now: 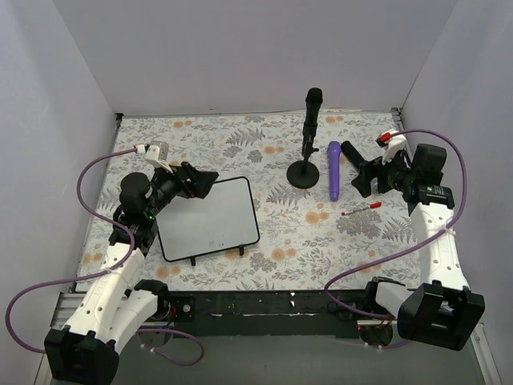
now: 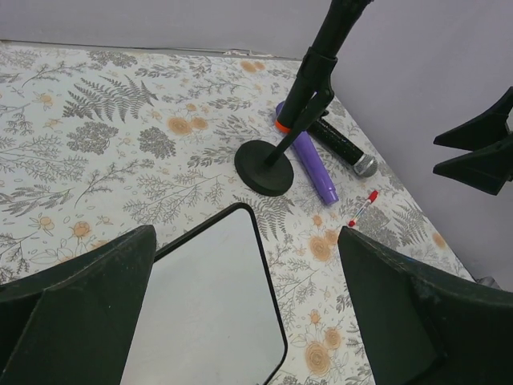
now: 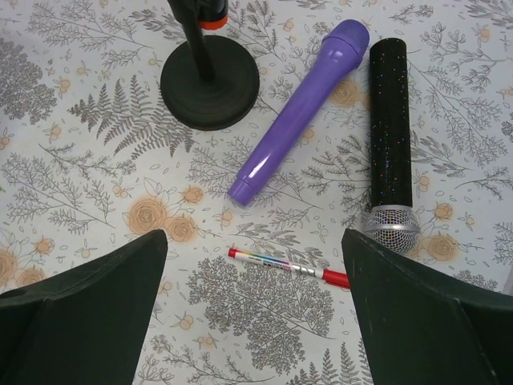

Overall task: Write a sentence on the whiteboard
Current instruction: Open the whiteboard marker at the center of the board.

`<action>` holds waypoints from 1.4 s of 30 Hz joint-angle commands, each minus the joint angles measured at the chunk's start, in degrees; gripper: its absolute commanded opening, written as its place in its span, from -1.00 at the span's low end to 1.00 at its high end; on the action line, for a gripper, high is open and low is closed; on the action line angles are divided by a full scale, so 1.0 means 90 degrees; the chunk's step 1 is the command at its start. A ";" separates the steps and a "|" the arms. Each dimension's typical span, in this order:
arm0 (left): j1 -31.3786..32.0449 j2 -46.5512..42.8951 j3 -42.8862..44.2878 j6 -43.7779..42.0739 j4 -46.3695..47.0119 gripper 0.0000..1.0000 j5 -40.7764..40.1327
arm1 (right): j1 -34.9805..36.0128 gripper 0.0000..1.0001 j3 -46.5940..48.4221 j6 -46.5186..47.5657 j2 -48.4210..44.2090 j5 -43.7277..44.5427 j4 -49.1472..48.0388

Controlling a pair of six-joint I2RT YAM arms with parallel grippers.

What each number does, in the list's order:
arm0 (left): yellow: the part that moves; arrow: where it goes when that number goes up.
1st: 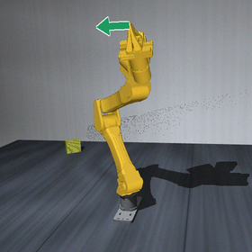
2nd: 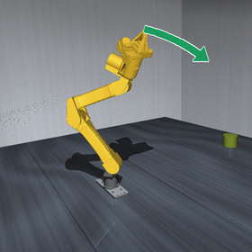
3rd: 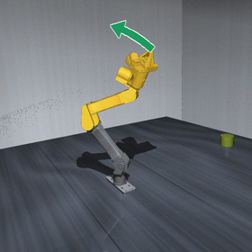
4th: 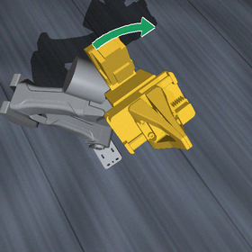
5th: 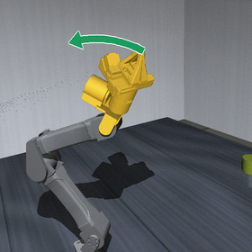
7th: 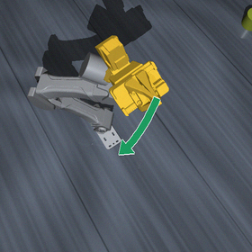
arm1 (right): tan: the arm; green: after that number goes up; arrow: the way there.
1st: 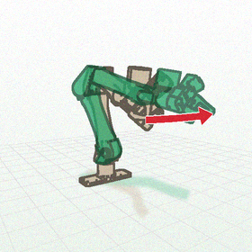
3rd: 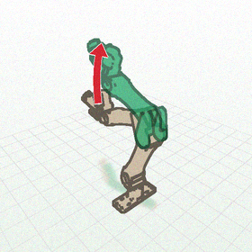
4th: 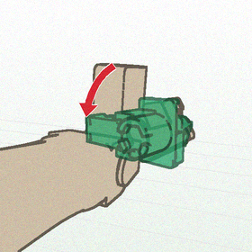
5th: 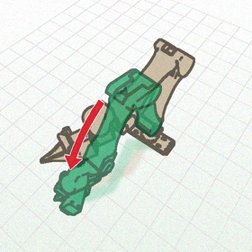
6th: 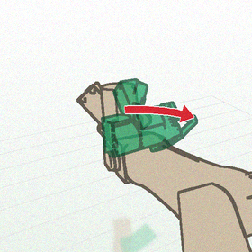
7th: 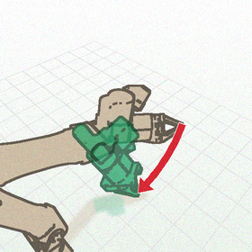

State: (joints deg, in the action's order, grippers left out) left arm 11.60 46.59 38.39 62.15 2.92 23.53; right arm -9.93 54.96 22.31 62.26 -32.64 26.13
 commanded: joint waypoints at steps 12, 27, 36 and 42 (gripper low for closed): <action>0.0010 -0.0147 0.0392 0.0438 -0.0197 0.97 0.0080 | 0.0068 0.96 0.0486 0.3516 0.0856 -0.1686 0.1969; 0.0010 -0.0118 0.0510 0.0468 -0.0500 0.96 0.0872 | 0.1553 0.72 0.0368 0.5625 0.2281 0.1771 0.1892; 0.0010 -0.0147 0.0490 0.0419 -0.0607 0.97 0.0872 | 0.1612 0.51 0.0475 0.6252 0.3364 0.2797 0.1726; 0.0001 -0.0206 0.0441 0.0448 -0.0637 0.96 0.0901 | 0.1651 0.36 0.0563 0.6408 0.3765 0.2865 0.1677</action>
State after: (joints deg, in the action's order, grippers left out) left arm 11.60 46.33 41.01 66.46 -2.35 30.68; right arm 4.34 57.65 77.17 94.70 -8.78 41.80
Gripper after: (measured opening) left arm 0.982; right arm 0.706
